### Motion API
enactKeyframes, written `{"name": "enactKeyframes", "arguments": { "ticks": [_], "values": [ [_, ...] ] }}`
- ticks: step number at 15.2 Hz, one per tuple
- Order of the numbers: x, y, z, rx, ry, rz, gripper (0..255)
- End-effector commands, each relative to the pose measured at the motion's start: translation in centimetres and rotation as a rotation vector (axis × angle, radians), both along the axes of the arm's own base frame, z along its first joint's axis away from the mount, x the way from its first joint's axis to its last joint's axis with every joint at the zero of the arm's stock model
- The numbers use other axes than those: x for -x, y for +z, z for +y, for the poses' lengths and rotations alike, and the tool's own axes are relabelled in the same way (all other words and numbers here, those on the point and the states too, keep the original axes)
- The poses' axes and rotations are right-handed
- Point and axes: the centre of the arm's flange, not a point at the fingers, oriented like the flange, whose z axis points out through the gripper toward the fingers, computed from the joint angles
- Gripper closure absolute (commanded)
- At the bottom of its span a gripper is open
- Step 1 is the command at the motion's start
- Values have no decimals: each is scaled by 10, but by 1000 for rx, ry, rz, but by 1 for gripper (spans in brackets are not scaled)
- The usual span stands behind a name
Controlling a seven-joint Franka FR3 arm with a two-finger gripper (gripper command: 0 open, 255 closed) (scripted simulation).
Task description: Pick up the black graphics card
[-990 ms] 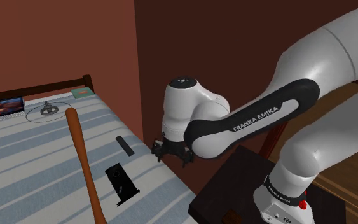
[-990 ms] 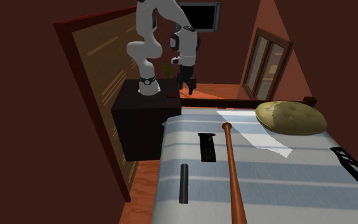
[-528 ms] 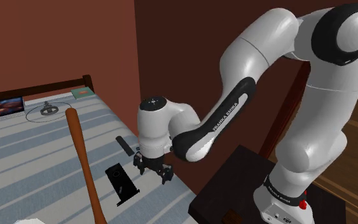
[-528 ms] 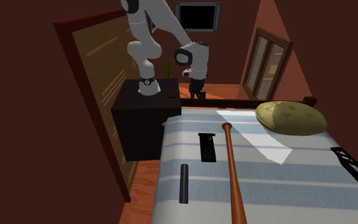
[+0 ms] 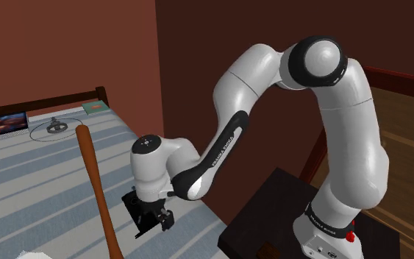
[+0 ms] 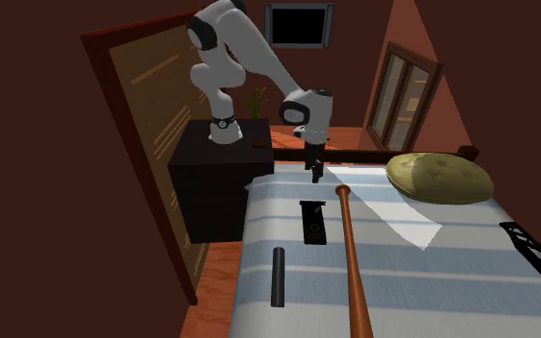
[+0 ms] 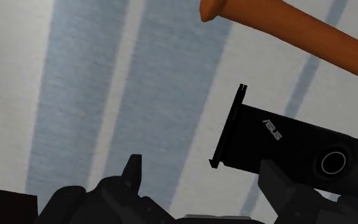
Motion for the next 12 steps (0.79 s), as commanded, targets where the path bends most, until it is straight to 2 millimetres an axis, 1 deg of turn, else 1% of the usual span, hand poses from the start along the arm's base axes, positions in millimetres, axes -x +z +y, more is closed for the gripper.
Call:
{"name": "enactKeyframes", "arguments": {
  "ticks": [1,6,7,12],
  "values": [
    [-15,-20,15,-4,-60,6,0],
    [-55,-65,45,-22,-202,21,0],
    [-58,-67,46,-23,-210,22,0],
    [-58,-94,46,-23,-210,22,0]
  ]
}}
